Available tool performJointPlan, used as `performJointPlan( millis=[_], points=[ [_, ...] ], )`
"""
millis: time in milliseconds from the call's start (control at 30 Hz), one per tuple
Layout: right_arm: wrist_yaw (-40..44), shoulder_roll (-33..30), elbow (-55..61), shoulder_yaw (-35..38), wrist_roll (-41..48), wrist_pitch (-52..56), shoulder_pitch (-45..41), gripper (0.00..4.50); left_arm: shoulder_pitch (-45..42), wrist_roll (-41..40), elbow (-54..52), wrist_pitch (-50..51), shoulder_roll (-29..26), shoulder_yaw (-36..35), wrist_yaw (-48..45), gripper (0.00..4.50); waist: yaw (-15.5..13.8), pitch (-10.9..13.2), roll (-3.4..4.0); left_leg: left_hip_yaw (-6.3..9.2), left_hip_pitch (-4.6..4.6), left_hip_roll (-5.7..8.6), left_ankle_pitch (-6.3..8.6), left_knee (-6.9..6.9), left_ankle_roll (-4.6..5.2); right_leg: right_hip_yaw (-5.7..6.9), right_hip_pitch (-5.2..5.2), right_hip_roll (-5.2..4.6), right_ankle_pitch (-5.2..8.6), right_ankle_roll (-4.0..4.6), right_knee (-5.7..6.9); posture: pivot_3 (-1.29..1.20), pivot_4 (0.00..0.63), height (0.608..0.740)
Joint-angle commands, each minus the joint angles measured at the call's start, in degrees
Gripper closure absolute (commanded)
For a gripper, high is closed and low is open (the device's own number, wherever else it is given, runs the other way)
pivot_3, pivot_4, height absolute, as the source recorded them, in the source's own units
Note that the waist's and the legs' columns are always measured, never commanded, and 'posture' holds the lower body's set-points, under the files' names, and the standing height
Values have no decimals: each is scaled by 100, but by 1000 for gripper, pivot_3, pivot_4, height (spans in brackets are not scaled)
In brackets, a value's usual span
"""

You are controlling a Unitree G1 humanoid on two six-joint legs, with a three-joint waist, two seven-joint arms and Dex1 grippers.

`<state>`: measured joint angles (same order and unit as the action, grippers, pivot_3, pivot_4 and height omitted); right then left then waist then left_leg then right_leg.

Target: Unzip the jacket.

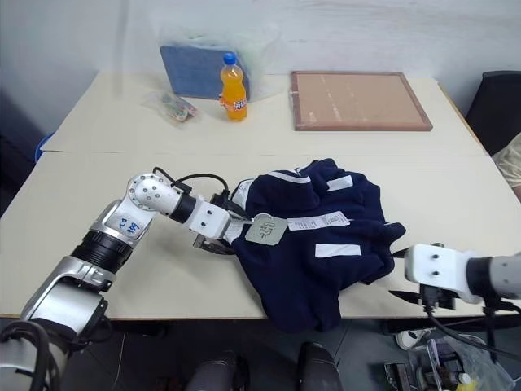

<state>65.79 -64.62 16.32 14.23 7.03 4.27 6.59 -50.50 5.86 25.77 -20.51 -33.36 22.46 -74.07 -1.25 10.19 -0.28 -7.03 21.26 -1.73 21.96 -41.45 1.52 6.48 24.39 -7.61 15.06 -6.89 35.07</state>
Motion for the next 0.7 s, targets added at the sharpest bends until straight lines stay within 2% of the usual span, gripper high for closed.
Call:
performJointPlan(
  millis=[33,67,167,267,433,633,667,700],
  points=[
    [-198,178,-311,-508,-312,-386,-430,1016,-74,-145,-126,97,-1,-150,-51,28,1,0,0,-1,0,0,0,-1,0,0,0,0,0,0,1,0,150,740],
    [-211,217,-407,-638,-371,-459,-531,1016,-75,-150,-127,103,-5,-154,-61,28,1,0,0,0,-1,0,0,0,0,1,-1,1,0,0,0,0,150,740],
    [-151,272,-696,-927,-452,-642,-776,1656,-107,-36,5,21,-23,-145,13,0,-20,0,0,-1,2,0,0,-1,-1,1,-1,1,0,0,-1,0,150,740],
    [0,191,-786,-992,-381,-777,-820,2682,-158,-85,121,38,-22,-149,-74,619,-27,0,0,2,3,1,0,-2,0,3,-3,-1,0,0,-3,0,150,740],
    [118,168,-739,-900,-269,-715,-838,4407,-206,6,332,-82,-13,-118,-3,2179,-12,0,0,3,2,0,0,-2,0,4,-3,0,0,0,-2,0,150,740],
    [357,55,-371,-717,-23,-548,-572,4500,-109,107,332,-417,-182,15,-227,4154,-19,0,0,3,2,0,0,-2,0,4,-3,0,0,0,-2,0,150,740],
    [465,2,-200,-636,94,-462,-431,4500,-95,156,312,-527,-265,26,-263,4407,-19,0,1,3,2,-1,0,-2,0,4,-3,0,0,0,-2,0,150,740],
    [608,-66,43,-518,256,-321,-224,4500,-85,194,295,-697,-368,17,-274,4407,-15,0,0,4,2,0,0,-1,-1,5,-3,0,0,0,-3,0,150,740]
  ],
)
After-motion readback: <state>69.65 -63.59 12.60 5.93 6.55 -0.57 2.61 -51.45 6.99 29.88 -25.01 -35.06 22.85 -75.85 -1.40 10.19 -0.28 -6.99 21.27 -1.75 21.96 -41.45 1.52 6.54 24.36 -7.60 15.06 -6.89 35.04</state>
